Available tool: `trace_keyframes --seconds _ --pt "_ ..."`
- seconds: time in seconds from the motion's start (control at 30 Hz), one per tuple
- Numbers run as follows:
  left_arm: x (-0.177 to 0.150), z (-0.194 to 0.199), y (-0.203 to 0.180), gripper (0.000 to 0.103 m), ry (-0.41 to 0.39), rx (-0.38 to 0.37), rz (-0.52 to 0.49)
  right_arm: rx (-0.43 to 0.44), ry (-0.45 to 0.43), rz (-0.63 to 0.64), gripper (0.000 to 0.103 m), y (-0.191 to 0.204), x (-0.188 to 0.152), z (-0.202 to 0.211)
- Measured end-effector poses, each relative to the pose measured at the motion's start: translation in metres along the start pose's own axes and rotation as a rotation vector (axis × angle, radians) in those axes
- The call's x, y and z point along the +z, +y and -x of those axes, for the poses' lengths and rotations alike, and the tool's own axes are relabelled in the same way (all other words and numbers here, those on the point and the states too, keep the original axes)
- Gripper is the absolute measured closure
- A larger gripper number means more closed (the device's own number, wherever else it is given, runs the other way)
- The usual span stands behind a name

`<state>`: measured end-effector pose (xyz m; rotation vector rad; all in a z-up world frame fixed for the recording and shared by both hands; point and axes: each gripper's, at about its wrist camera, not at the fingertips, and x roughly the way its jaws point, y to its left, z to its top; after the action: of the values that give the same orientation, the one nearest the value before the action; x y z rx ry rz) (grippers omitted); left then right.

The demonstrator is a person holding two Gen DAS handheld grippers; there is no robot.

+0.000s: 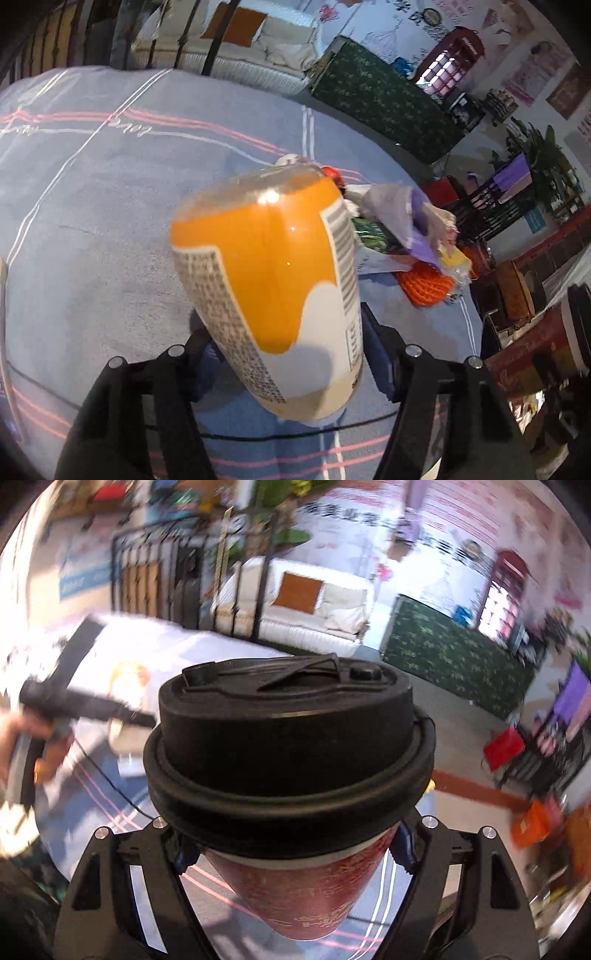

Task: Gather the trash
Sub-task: 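Grasp the white-and-orange bottle with the left tool while the right tool lifts the cup, then carry the red cup over the brown bin and release it with the right tool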

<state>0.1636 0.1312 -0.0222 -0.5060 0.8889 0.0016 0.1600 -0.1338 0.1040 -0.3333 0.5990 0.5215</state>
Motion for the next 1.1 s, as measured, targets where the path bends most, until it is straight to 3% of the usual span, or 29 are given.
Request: trace_keyframes --seconds 0.17,0.37,0.5,0.6,0.73,0.83,1.1 --pt "-0.019 0.019 -0.057 0.039 -0.073 -0.102 -0.128 -0.069 0.001 -0.190 0.025 -0.051 -0.016 0.017" --pt "-0.033 0.015 -0.133 0.039 -0.098 -0.214 -0.264 -0.290 0.034 -0.470 0.025 -0.151 -0.048 0.049" --pt "-0.048 0.004 -0.187 0.039 -0.069 -0.308 -0.350 -0.447 0.164 -0.628 0.025 -0.225 -0.078 0.036" --pt "-0.065 0.000 -0.222 0.039 -0.060 -0.357 -0.414 -0.446 0.321 -0.811 0.025 -0.278 -0.117 -0.006" --pt "-0.085 -0.013 -0.254 0.039 -0.023 -0.396 -0.472 -0.469 0.454 -0.847 0.025 -0.305 -0.149 -0.063" --pt "-0.097 -0.024 -0.271 0.039 0.005 -0.401 -0.511 -0.418 0.551 -0.961 0.025 -0.329 -0.184 -0.111" --pt "-0.137 -0.030 -0.293 0.039 0.054 -0.427 -0.627 -0.387 0.742 -1.184 0.024 -0.376 -0.276 -0.183"
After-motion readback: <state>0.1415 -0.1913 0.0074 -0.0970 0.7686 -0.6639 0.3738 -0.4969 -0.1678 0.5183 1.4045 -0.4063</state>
